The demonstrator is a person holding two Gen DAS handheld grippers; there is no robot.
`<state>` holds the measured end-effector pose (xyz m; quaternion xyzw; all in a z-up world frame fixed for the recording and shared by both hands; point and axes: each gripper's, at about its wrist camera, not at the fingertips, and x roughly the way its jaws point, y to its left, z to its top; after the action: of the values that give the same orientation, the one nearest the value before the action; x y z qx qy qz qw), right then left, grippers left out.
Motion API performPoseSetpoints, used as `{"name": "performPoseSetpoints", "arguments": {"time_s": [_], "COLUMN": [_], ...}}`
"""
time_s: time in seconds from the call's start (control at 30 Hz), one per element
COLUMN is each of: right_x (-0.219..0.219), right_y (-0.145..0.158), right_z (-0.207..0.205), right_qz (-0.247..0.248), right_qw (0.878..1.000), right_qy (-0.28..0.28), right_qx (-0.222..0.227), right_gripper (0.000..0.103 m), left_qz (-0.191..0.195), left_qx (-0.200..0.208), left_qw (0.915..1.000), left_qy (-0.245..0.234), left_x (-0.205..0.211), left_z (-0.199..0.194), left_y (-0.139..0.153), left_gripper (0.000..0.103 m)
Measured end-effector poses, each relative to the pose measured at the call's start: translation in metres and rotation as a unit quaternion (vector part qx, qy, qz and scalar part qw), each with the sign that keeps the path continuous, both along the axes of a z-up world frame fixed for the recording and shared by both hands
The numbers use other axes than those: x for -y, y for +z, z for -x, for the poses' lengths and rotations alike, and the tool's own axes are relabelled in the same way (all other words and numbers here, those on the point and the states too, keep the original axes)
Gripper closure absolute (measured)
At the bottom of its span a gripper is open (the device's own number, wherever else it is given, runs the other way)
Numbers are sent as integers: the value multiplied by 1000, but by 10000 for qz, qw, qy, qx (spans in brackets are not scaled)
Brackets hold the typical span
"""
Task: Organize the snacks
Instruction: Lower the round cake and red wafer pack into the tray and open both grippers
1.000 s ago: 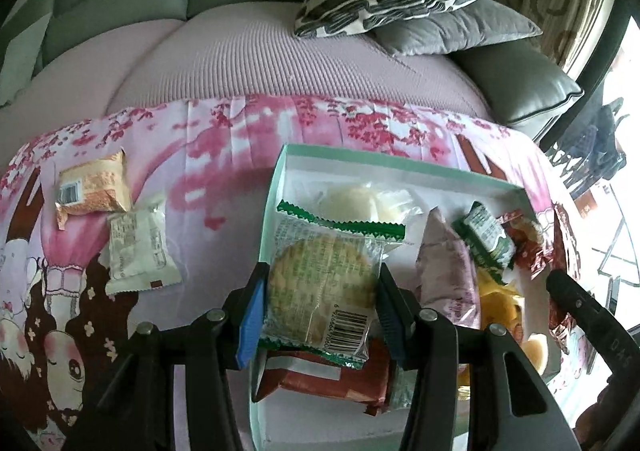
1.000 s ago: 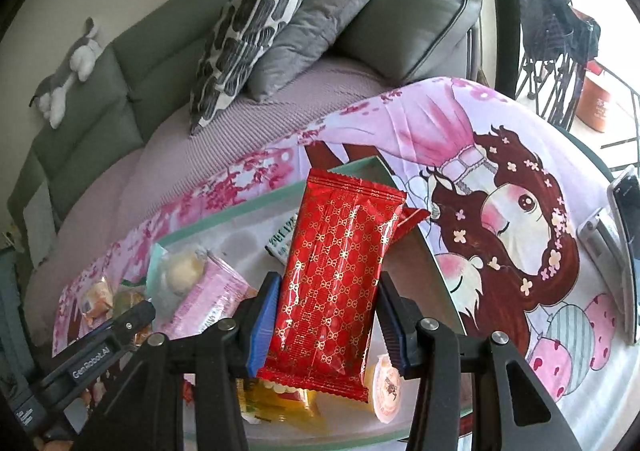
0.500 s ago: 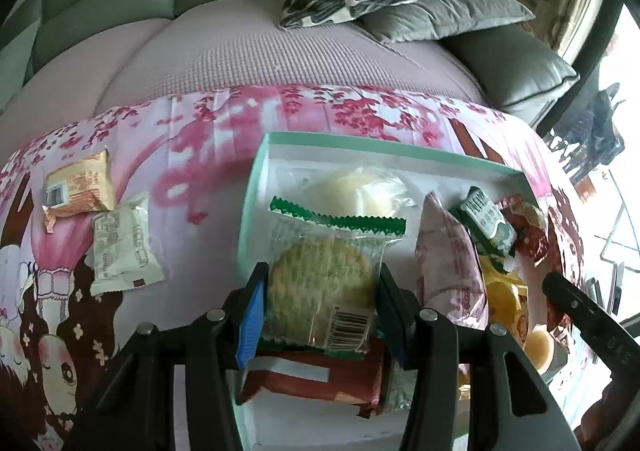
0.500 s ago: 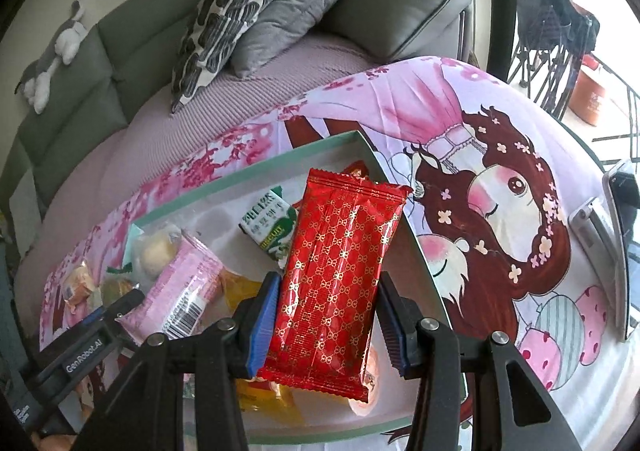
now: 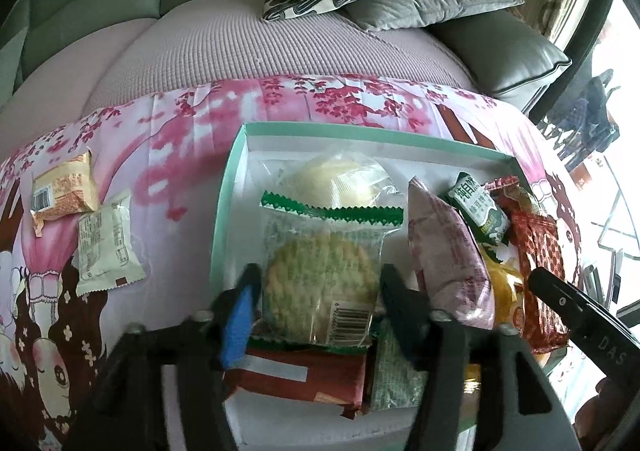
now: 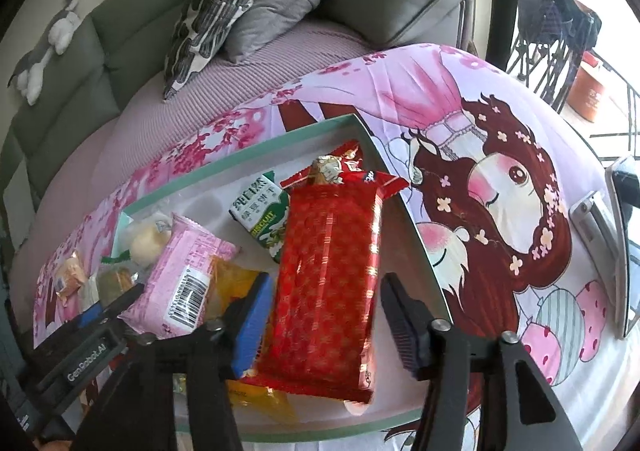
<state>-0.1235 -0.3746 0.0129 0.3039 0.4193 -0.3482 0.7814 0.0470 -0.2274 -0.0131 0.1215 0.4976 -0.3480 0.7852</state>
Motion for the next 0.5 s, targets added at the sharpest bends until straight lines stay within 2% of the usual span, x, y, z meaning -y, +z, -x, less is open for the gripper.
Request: {"name": "performPoseSetpoints", "arguments": {"time_s": [0.23, 0.33, 0.5], "right_x": [2, 2, 3], "right_y": [3, 4, 6], "right_z": [3, 3, 4], "right_qz": [13, 29, 35], "right_qw": [10000, 9999, 9999], "right_qy": [-86, -112, -136], "right_qx": [17, 31, 90], "right_gripper": [29, 22, 3], "left_qz": [6, 6, -34], "left_qx": [59, 113, 135], "left_qw": [10000, 9999, 9999], "left_qy": [3, 31, 44], "left_x": [-2, -5, -6], "left_z": [1, 1, 2], "left_y": [8, 14, 18], "left_gripper": [18, 17, 17]}}
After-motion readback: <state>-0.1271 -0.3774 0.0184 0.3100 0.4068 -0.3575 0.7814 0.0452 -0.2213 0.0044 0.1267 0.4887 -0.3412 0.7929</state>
